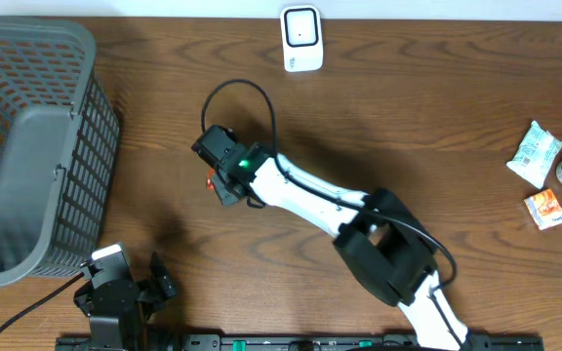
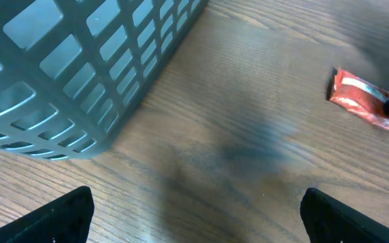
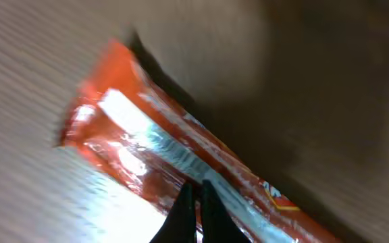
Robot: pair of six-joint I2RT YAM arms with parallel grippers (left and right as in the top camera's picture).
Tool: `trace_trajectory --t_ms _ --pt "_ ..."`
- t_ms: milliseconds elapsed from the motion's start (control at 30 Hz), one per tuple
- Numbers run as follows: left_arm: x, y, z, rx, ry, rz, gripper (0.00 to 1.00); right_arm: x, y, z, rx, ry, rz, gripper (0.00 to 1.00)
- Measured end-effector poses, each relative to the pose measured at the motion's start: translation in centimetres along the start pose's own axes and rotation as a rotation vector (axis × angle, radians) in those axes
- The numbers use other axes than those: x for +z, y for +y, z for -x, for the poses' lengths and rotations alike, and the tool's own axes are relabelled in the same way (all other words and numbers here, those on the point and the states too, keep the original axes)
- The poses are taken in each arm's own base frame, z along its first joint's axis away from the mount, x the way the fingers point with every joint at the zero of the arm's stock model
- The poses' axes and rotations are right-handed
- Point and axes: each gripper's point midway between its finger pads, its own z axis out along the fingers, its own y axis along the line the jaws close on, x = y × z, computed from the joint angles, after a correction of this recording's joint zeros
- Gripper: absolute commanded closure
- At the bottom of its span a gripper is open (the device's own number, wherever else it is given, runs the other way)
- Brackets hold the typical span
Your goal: Scan the item barcode
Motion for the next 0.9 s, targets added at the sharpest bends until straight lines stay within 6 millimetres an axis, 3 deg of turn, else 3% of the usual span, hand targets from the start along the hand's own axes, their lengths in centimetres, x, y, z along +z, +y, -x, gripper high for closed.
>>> trace_trajectory --t_ms 100,167,300,400,500,633,900 --pt "0.0 0.0 0.0 0.000 0.000 0.000 0.02 -0.1 -0.2 -1.0 -0.007 0.039 -0.012 0.99" --pt "0.0 0.0 0.0 0.000 0.000 0.000 0.02 -0.3 -0.4 -2.2 -0.013 0.090 -0.022 0.89" --pt "0.0 0.0 0.0 0.000 0.000 0.000 0.02 -2.0 -0.9 -4.0 -0.027 0.164 -0.033 0.44" --pt "0.0 0.0 0.0 0.000 0.000 0.000 0.02 -4.7 -1.1 -3.9 -0.048 0.163 -0.017 0.26" --pt "0.0 0.0 0.0 0.000 0.000 0.000 0.02 -8.4 -0.7 -3.0 -0.121 0.124 0.052 0.01" --pt "0.0 0.0 0.0 0.000 0.000 0.000 0.02 -11.6 -0.9 -2.1 -0.268 0.085 0.160 0.01" --pt "0.0 0.0 0.0 0.000 0.000 0.000 0.02 -10.9 -5.5 0.0 -0.381 0.047 0.146 0.01"
